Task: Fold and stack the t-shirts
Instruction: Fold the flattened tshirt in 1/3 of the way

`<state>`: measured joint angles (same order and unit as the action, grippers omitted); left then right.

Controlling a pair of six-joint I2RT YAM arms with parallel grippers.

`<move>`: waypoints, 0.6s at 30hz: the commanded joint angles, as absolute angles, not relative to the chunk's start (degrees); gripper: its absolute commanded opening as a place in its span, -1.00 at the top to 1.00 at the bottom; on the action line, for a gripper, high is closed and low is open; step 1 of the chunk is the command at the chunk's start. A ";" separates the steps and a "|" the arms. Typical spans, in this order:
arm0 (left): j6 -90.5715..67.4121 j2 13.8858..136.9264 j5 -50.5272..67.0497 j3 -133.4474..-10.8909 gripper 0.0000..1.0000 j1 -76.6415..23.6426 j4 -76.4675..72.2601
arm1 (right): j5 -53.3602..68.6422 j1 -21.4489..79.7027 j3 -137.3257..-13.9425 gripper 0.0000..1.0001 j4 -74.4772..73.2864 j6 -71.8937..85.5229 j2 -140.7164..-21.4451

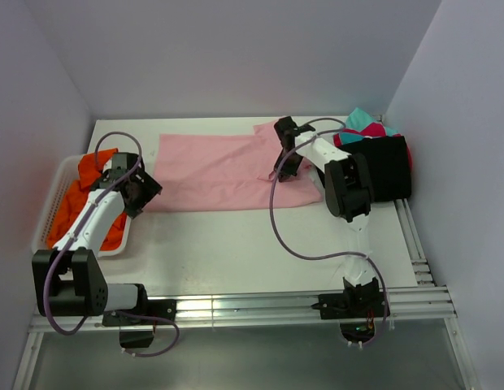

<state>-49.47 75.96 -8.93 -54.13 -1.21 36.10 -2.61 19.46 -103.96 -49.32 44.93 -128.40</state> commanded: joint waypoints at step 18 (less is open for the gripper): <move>-44.83 75.50 -8.44 -59.24 -0.60 -1.05 39.11 | 10.15 19.07 -129.72 -0.08 -42.30 53.35 -138.25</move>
<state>-46.94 75.22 -8.84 -56.25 -1.21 38.76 3.22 19.44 -125.14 -49.21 51.00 -138.12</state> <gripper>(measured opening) 0.798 0.499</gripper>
